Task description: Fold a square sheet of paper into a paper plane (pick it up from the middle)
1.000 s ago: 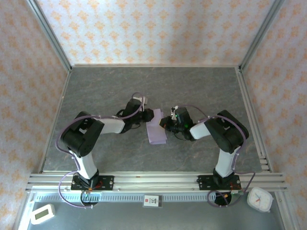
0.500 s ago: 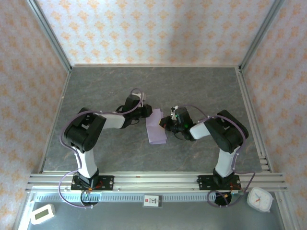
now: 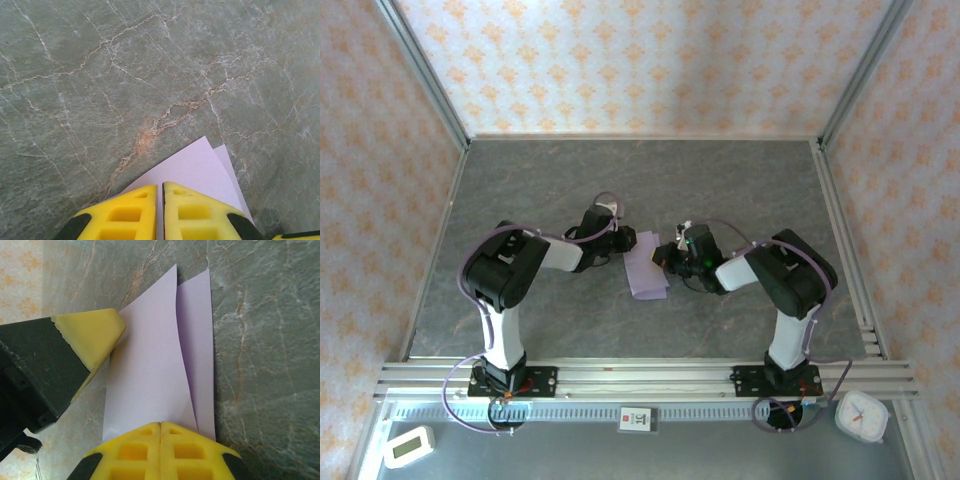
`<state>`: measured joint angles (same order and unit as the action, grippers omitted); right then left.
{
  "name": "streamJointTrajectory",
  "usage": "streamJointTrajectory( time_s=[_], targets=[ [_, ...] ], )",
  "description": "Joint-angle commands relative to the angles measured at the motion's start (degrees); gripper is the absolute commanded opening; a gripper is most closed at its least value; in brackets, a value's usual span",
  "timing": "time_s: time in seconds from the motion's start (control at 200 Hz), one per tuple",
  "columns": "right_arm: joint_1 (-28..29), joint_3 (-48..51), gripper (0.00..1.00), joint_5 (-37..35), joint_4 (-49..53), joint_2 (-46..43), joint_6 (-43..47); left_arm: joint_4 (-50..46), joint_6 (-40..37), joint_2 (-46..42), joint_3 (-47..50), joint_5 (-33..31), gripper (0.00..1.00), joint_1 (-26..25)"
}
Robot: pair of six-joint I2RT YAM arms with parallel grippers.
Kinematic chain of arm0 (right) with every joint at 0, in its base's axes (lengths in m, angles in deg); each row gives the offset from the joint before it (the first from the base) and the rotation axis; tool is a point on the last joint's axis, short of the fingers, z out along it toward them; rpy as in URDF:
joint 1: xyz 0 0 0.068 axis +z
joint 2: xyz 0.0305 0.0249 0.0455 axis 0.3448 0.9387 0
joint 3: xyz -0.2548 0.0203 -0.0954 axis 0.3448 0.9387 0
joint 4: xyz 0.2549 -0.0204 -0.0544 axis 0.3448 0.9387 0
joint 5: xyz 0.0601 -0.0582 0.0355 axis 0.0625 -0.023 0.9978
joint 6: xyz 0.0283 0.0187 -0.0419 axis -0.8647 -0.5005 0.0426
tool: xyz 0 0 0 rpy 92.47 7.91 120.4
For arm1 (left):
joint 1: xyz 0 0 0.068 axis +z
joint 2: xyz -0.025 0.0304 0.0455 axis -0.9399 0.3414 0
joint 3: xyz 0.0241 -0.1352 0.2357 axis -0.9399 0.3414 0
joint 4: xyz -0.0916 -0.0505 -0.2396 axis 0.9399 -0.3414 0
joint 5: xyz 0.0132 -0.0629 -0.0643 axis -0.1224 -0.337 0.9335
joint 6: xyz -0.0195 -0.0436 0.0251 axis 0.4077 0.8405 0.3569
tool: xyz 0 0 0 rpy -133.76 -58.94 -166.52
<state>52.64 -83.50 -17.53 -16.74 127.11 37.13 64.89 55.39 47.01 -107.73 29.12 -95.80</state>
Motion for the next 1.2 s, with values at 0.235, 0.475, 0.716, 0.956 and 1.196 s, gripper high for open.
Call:
streamJointTrajectory(
  time_s=[0.235,0.475,0.716,0.956,1.196],
  targets=[
    [-4.05,0.56,0.0,-1.23,12.32,-5.33,2.65,-1.18,-3.49,-0.43,2.57,-2.29,0.12,0.04],
    [-7.18,-3.48,0.0,-2.79,21.34,-12.57,6.17,-1.27,-3.67,-1.4,3.1,-2.45,0.12,0.08],
    [-6.59,0.43,0.33,1.07,14.96,-11.01,2.87,-1.5,-3.85,-3.94,3.26,-2.54,0.12,0.09],
    [-5.0,0.54,0.42,4.08,8.81,-7.44,0.17,-1.8,-3.88,-5.48,3.23,-2.55,0.17,0.02],
    [-4.17,-0.51,0.42,6.17,5.41,-4.81,-1.91,-2.37,-3.93,-6.54,3.03,-2.76,0.19,-0.25]
  ],
)
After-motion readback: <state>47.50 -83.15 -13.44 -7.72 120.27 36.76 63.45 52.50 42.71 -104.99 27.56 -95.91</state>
